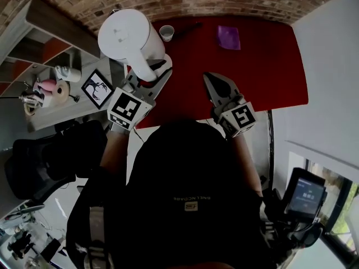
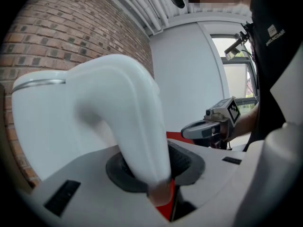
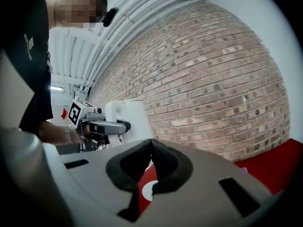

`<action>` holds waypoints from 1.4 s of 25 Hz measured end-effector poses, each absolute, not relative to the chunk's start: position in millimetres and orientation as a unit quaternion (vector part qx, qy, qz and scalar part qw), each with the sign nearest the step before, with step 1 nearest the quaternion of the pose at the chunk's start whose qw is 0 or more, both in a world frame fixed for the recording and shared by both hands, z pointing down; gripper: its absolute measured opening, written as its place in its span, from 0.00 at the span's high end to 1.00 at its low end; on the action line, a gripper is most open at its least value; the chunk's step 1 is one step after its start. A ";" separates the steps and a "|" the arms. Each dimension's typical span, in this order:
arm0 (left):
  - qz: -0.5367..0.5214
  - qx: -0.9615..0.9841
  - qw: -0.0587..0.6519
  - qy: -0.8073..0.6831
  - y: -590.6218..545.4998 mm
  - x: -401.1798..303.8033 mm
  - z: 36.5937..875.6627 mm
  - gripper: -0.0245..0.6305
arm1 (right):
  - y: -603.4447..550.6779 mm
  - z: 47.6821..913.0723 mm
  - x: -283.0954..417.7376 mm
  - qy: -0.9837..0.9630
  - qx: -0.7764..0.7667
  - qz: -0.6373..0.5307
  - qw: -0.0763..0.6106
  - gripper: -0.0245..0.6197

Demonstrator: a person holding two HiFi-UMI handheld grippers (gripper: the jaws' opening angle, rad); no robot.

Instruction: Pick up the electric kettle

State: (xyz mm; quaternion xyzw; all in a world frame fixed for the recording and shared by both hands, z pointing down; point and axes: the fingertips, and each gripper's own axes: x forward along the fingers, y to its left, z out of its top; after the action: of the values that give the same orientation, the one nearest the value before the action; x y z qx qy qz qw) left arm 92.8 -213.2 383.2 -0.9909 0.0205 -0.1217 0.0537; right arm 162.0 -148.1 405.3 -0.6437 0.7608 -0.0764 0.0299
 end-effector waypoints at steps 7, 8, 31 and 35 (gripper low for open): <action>-0.139 -0.988 0.063 0.021 -208.8 82.9 377.6 0.82 | -160.0 403.8 152.6 0.773 -0.629 -0.075 0.032 0.96; -0.139 -0.988 0.063 0.020 -207.2 81.6 375.9 0.82 | -160.6 403.4 151.3 0.775 -0.627 -0.075 0.032 0.96; -0.147 -0.987 0.060 0.029 -207.1 70.9 382.4 0.82 | -170.8 397.5 144.8 0.790 -0.607 -0.073 0.042 0.96; -0.148 -0.987 0.059 0.031 -208.9 70.0 384.3 0.82 | -171.9 397.9 144.7 0.789 -0.608 -0.077 0.045 0.96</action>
State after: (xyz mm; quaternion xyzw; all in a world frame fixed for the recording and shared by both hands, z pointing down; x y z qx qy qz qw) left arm 70.0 -208.9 384.3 -0.9867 0.0311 -0.1485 0.0587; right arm 144.7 -171.9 397.9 -0.6076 0.7893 -0.0770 0.0445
